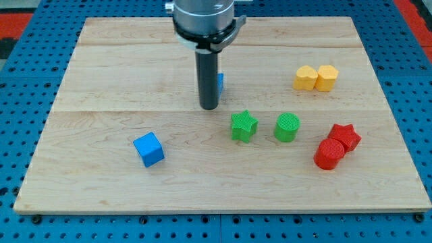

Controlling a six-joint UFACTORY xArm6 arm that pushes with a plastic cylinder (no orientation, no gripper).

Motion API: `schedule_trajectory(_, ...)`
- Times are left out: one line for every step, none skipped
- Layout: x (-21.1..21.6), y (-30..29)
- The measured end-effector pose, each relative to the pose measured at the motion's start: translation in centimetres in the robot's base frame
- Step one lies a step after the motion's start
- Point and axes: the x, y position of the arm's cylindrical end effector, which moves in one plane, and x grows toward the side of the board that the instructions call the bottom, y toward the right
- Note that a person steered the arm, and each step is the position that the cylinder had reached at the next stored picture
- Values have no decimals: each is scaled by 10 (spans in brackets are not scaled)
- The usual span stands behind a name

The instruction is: Slide the blue triangle to the top center

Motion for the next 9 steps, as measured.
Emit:
schedule_trajectory(-51,2)
schedule_trajectory(-95,2)
schedule_trajectory(-95,22)
schedule_trajectory(-113,26)
schedule_trajectory(-135,28)
schedule_trajectory(-138,66)
schedule_trajectory(-166,83)
schedule_trajectory(-186,62)
schedule_trajectory(-201,26)
